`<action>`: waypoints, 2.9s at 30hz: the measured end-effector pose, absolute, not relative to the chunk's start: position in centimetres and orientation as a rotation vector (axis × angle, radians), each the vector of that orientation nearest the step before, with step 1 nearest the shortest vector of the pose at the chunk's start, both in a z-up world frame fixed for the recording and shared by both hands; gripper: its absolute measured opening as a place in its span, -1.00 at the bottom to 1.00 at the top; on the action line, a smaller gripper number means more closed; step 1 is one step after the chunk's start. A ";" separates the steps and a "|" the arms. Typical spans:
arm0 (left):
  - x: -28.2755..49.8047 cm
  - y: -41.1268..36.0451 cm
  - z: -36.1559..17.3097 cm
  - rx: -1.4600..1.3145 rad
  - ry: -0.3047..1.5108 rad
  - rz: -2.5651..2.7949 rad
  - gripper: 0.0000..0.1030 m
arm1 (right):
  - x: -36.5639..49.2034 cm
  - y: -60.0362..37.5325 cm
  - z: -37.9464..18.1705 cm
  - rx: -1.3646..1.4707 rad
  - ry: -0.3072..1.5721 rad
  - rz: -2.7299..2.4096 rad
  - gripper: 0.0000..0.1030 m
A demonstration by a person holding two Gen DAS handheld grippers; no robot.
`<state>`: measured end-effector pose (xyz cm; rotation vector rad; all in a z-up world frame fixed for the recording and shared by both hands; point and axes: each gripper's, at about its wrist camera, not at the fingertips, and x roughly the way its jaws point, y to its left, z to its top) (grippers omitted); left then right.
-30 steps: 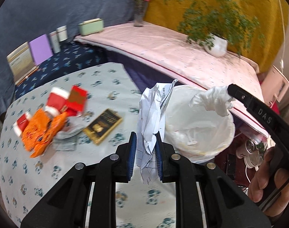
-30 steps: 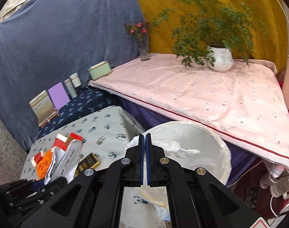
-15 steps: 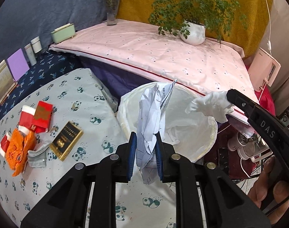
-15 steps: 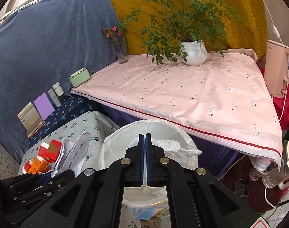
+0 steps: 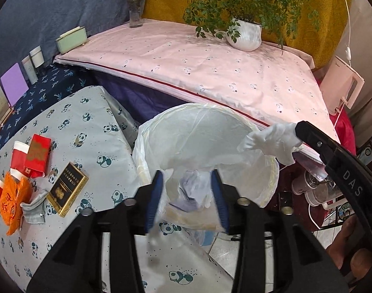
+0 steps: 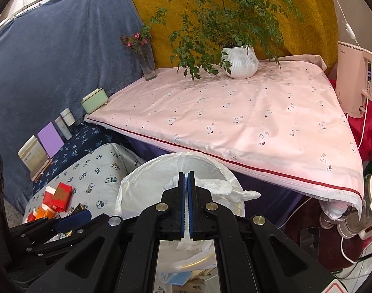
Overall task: Collect trash
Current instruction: 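Carry the paper and glove over the trash bin and open both tools, then move both open tools back over the table items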
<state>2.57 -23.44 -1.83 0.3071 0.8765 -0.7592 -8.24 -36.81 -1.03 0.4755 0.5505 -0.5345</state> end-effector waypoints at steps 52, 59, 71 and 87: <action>7.0 -8.8 -2.4 0.155 0.910 -0.498 0.30 | -2.0 -25.5 0.8 0.369 0.588 -0.336 -0.28; 7.6 -5.5 -2.3 0.119 0.904 -0.448 0.30 | -0.3 -21.6 1.1 0.329 0.606 -0.266 -0.28; 8.9 0.5 -2.9 0.085 0.903 -0.353 0.30 | 2.3 -15.9 1.0 0.274 0.645 -0.165 -0.28; 11.5 6.0 -6.1 0.142 0.915 -0.296 0.18 | 6.1 -9.8 -1.6 0.226 0.730 -0.056 -0.28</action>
